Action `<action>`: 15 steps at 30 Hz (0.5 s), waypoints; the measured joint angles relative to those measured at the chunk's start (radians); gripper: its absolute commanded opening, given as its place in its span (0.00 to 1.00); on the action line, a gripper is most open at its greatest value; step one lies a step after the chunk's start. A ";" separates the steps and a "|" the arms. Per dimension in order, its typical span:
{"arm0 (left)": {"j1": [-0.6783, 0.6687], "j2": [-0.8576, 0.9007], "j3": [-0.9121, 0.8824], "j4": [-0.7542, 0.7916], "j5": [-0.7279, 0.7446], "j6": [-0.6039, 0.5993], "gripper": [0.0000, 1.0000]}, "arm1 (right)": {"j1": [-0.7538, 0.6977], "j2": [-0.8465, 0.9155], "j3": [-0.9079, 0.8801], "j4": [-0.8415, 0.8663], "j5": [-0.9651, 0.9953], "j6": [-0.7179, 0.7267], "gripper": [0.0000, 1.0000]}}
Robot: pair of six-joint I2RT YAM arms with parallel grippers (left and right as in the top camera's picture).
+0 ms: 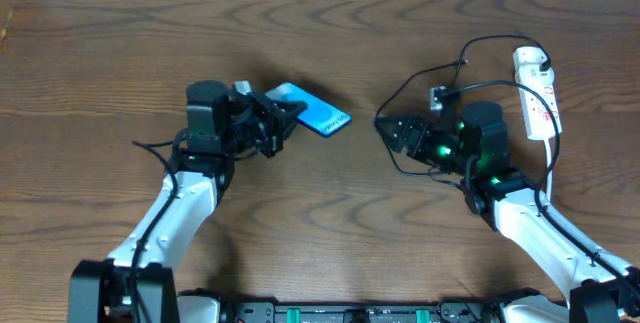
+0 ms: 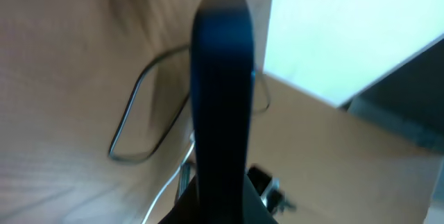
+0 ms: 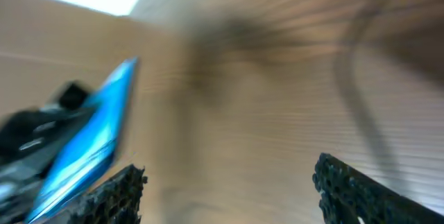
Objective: Plug charger to phone and switch on socket
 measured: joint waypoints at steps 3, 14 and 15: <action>-0.013 0.020 0.000 0.000 0.077 0.028 0.08 | -0.005 0.000 0.015 -0.127 0.103 -0.060 0.76; -0.022 0.023 0.000 0.003 0.224 0.118 0.07 | -0.005 0.002 0.424 -0.792 0.529 -0.125 0.80; -0.022 0.023 0.000 0.003 0.227 0.126 0.07 | -0.005 0.003 0.473 -0.837 0.548 -0.125 0.85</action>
